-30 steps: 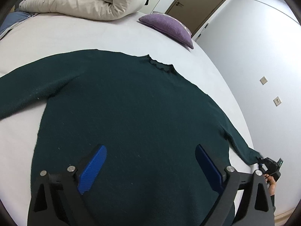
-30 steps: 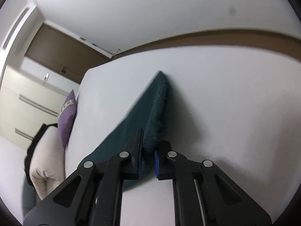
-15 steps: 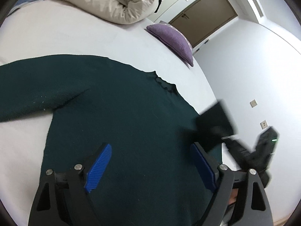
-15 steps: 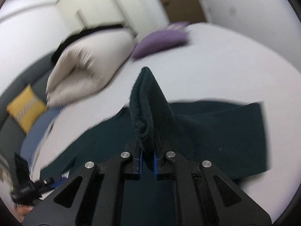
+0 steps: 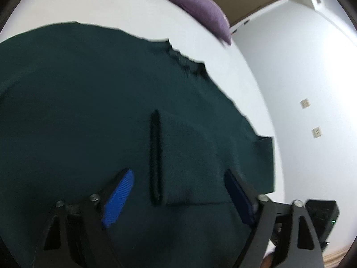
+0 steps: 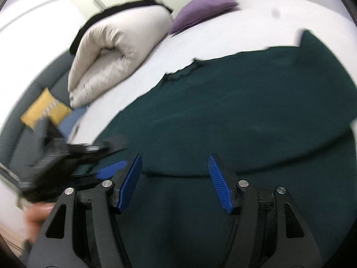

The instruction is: Fold small clothes

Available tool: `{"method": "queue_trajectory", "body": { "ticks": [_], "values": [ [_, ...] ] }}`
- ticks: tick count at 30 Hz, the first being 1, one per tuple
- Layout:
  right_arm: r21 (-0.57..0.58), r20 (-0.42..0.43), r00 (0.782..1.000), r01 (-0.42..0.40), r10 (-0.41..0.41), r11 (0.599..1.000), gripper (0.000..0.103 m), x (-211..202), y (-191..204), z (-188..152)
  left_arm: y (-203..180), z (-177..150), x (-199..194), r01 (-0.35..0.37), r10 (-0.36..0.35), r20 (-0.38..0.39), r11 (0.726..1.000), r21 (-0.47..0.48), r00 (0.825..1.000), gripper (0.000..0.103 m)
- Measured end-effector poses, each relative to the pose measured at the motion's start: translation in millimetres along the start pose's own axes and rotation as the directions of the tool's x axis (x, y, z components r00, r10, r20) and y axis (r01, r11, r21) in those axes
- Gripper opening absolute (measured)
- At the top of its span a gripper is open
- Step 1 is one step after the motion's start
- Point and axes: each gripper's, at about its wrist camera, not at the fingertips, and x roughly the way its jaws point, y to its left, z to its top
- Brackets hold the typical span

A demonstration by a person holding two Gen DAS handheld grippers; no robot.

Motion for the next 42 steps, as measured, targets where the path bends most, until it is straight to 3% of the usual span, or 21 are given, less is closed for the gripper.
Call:
{"method": "queue_trajectory", "body": {
  "ticks": [2,4,6,7,10,14,19,23,25,28,32,35,38,42],
  "values": [
    [0.111,0.037,0.999,-0.020,0.016,0.994,0.060,-31,-26,11,-6,3,9,-0.050,0.050,0.004,0.998,0.030,0.999,0.070],
    [0.231,0.089,0.995,-0.056,0.036,0.971,0.062,-43,-54,19,-12,6,13,-0.086,0.086,0.007,0.995,0.047,0.996,0.050],
    [0.342,0.131,0.990,-0.094,0.051,0.935,0.062,-55,-86,20,-14,11,17,-0.104,0.104,-0.005,0.993,0.058,0.995,0.013],
    [0.385,0.147,0.988,-0.109,0.056,0.917,0.062,-54,-98,23,-14,14,15,-0.094,0.095,-0.009,0.994,0.059,0.995,0.011],
    [0.471,0.183,0.978,-0.177,0.101,0.864,0.062,-53,-124,29,-19,24,-4,-0.076,0.074,0.035,0.994,0.083,0.997,0.009],
    [0.500,0.198,0.966,-0.247,0.168,0.830,0.062,-42,-134,40,-19,37,-35,-0.070,0.057,0.147,0.994,0.087,0.987,0.009],
    [0.540,0.247,0.960,-0.248,0.129,0.804,0.060,-35,-152,59,-1,47,-55,-0.084,0.062,0.260,0.994,0.072,0.963,0.009],
    [0.563,0.303,0.951,-0.236,0.068,0.792,0.055,-40,-176,71,21,54,-23,-0.121,0.113,0.217,0.992,0.025,0.970,0.009],
    [0.581,0.313,0.946,-0.259,0.081,0.772,0.049,-41,-188,68,29,50,-10,-0.139,0.133,0.202,0.990,0.017,0.970,0.009],
    [0.567,0.303,0.950,-0.243,0.076,0.787,0.033,-43,-197,63,41,42,-6,-0.126,0.125,0.199,0.992,-0.006,0.972,0.009],
    [0.572,0.282,0.957,-0.227,0.071,0.788,0.035,-54,-198,60,41,44,-7,-0.127,0.121,0.202,0.992,0.017,0.972,0.009],
    [0.528,0.229,0.973,-0.105,-0.023,0.843,0.039,-78,-180,65,46,43,-9,-0.104,0.099,0.209,0.994,0.017,0.973,0.009],
    [0.419,0.244,0.961,0.016,-0.129,0.908,0.040,-102,-160,87,45,39,-9,-0.114,0.104,0.214,0.993,0.038,0.971,0.009],
    [0.275,0.164,0.971,0.124,-0.173,0.953,0.040,-72,-148,140,44,34,-5,-0.138,0.118,0.231,0.987,0.076,0.966,0.012]
  ]
}}
